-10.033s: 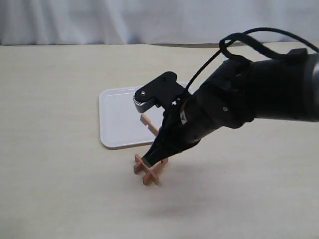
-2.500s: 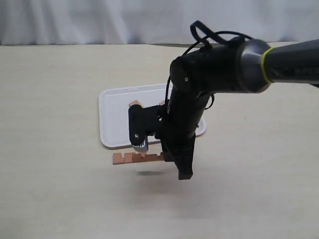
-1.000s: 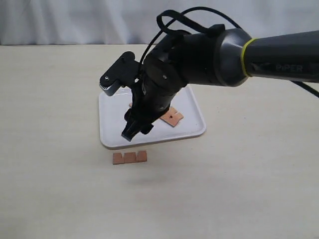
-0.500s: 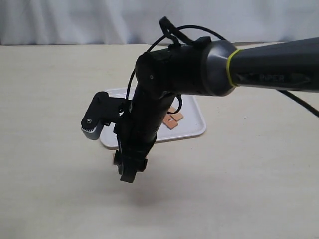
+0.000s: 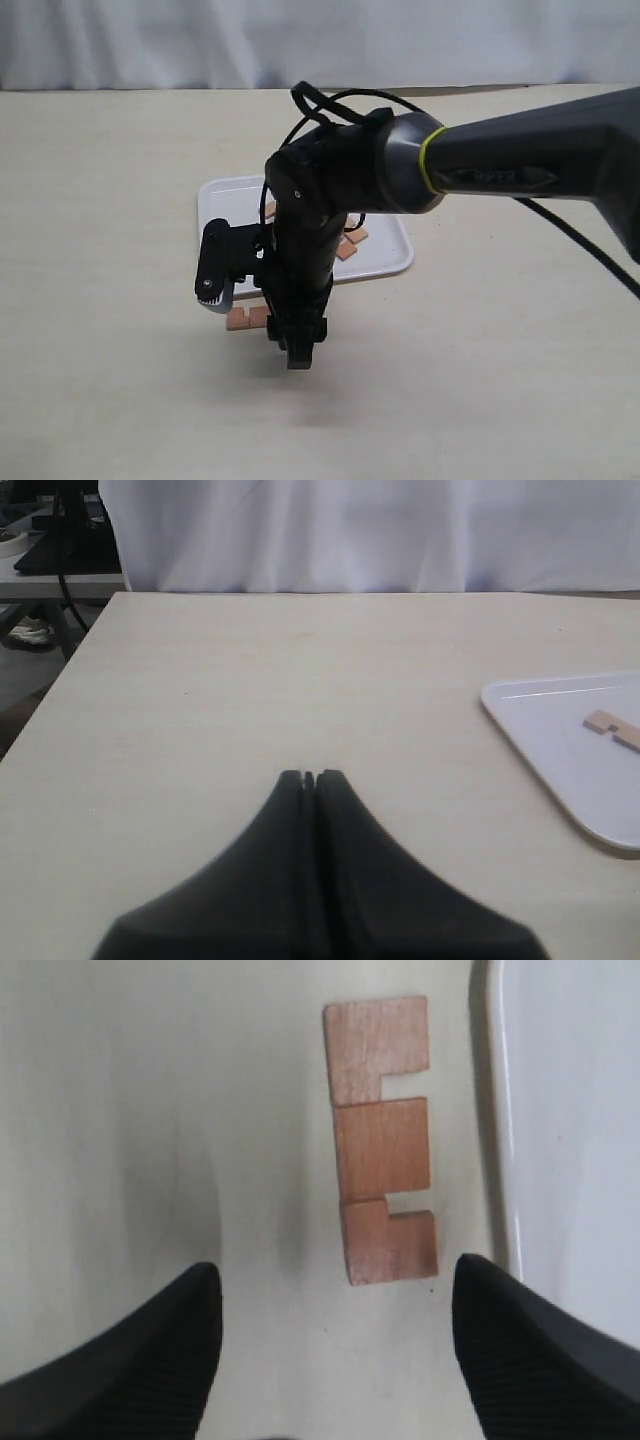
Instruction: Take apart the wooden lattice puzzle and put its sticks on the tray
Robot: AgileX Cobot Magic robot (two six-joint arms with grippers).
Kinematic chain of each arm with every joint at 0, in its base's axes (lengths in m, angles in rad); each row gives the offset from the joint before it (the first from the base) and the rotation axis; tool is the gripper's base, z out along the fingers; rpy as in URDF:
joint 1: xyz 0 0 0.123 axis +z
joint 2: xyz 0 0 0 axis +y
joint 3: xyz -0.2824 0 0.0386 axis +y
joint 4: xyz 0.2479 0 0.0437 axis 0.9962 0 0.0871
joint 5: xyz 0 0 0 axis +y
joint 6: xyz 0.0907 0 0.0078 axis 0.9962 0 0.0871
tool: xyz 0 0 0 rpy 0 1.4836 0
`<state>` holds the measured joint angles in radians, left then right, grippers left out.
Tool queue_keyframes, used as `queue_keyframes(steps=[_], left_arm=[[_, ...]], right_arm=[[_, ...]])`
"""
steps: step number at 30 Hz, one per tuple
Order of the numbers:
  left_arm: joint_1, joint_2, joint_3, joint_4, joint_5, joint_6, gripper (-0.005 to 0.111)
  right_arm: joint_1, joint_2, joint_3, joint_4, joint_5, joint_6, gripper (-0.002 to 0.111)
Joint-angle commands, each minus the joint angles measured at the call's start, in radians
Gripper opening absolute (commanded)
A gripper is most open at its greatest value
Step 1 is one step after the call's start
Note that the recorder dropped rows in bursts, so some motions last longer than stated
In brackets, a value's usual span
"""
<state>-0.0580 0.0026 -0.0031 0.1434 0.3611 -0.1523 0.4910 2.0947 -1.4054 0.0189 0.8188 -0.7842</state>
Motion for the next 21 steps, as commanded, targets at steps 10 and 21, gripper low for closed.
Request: queue_keyframes(steps=[10,21], left_arm=[[-0.008,-0.003,0.003,0.002,-0.006,0.001,0.0],[-0.008,-0.003,0.003,0.002,-0.006,0.001,0.0]], right_arm=[[0.0,0.049,0.003,0.003,-0.043,-0.005,0.063],[0.0,0.049,0.003,0.003,0.069,-0.041,0.053]])
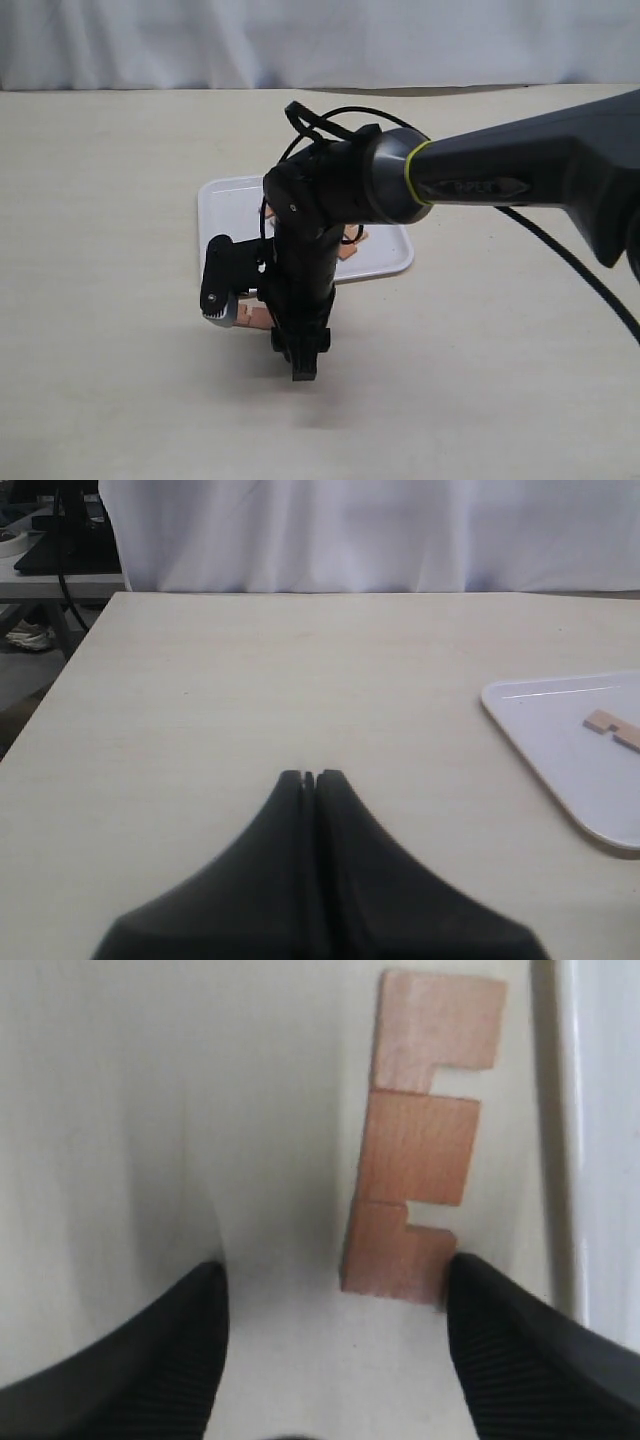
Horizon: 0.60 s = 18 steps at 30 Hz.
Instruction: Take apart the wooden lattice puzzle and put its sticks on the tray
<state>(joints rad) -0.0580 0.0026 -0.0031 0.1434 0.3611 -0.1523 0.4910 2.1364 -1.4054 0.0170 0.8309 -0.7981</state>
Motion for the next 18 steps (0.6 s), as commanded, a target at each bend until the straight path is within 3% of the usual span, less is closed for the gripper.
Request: queue_keyframes(steps=[1,3,6,18], left_arm=[[-0.008,-0.003,0.003,0.002,-0.006,0.001,0.0],[-0.008,-0.003,0.003,0.002,-0.006,0.001,0.0],[-0.008,-0.003,0.003,0.002,-0.006,0.001,0.0],[-0.008,-0.003,0.003,0.002,-0.006,0.001,0.0]], right_arm=[[0.0,0.005,-0.003,0.004,0.065,-0.027,0.049],[0.0,-0.001,-0.019,0.004,0.057,-0.018,0.043],[0.0,-0.001,-0.037,0.019,0.048,-0.001,0.043],[0.0,-0.001,-0.037,0.031,0.032,0.296,0.054]])
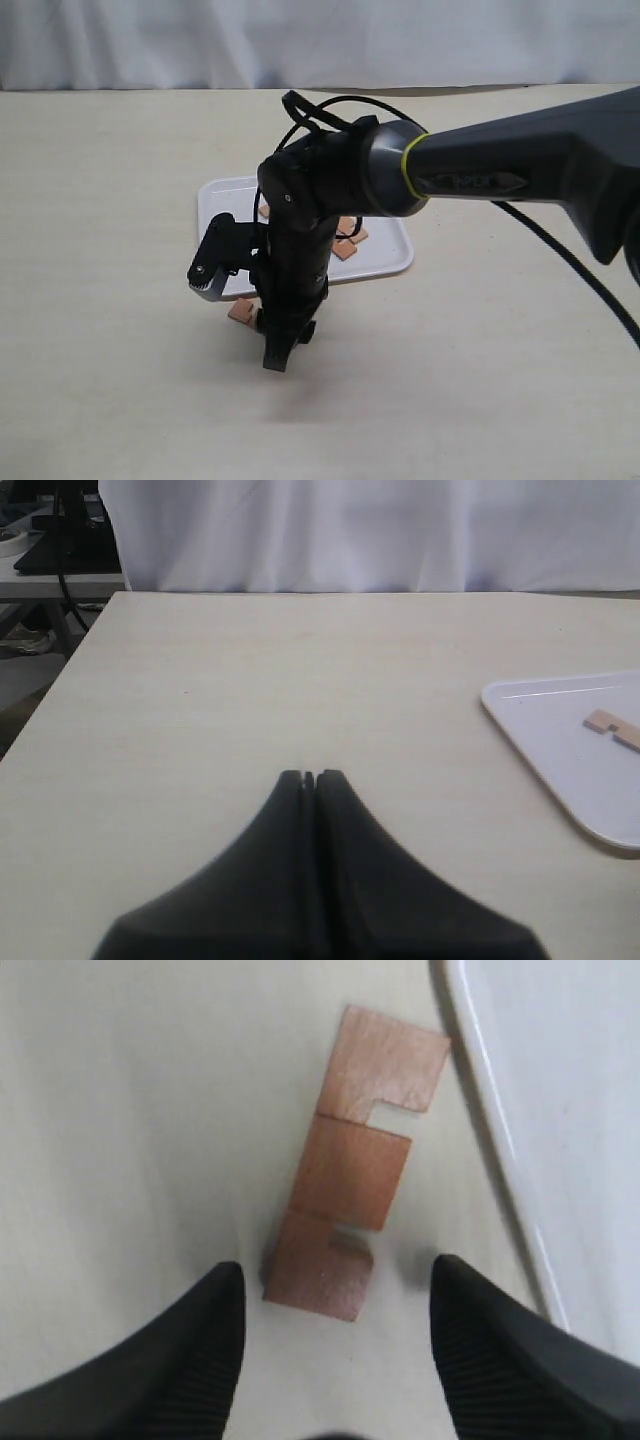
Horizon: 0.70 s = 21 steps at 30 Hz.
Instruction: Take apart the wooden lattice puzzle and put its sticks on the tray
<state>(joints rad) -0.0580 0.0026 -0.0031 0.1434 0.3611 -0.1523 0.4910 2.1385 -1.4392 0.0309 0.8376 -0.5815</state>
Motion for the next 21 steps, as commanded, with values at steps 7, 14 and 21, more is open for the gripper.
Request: queue_keyframes(steps=[7,14,21], left_arm=[[-0.008,-0.003,0.003,0.002,-0.006,0.001,0.0],[-0.008,-0.003,0.003,0.002,-0.006,0.001,0.0],[-0.008,-0.003,0.003,0.002,-0.006,0.001,0.0]], right_arm=[[0.0,-0.003,-0.004,0.087,0.016,0.212,0.053],[0.0,-0.003,-0.004,0.042,-0.002,0.307,0.053],[0.0,0.001,-0.004,0.02,-0.027,0.335,0.053]])
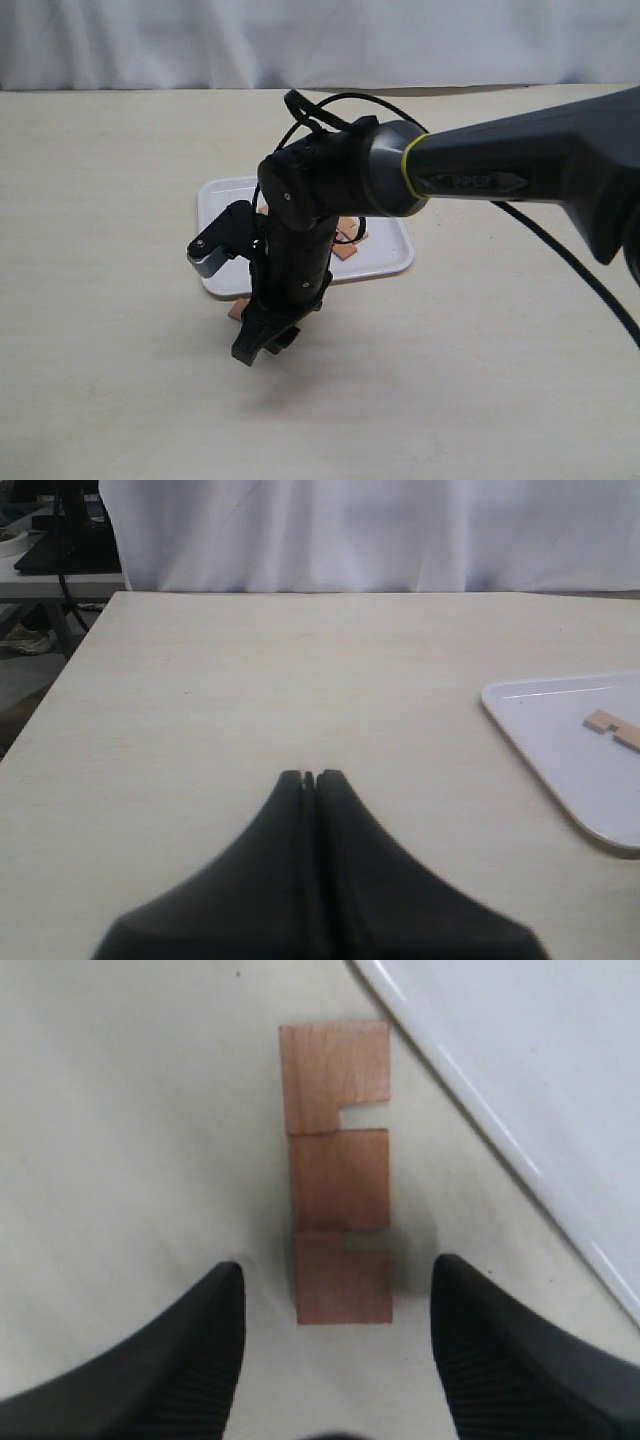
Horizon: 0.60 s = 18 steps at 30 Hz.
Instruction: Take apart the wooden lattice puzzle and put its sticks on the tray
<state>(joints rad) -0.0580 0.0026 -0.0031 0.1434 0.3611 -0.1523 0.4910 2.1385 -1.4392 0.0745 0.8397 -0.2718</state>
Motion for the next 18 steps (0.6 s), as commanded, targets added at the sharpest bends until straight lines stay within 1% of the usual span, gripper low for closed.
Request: queue_keyframes(steps=[1,4,10,18], left_arm=[[-0.008,-0.003,0.003,0.002,-0.006,0.001,0.0],[-0.008,-0.003,0.003,0.002,-0.006,0.001,0.0],[-0.008,-0.003,0.003,0.002,-0.006,0.001,0.0],[-0.008,-0.003,0.003,0.002,-0.006,0.001,0.0]], right_arm=[[0.0,0.001,-0.004,-0.023,-0.034,0.026,0.053],[0.004,0.001,-0.004,-0.023,-0.045,0.026,0.053],[0.046,0.001,-0.004,-0.137,-0.045,0.059,0.053],[0.058,0.011,-0.004,-0.142,-0.028,0.07,0.053]])
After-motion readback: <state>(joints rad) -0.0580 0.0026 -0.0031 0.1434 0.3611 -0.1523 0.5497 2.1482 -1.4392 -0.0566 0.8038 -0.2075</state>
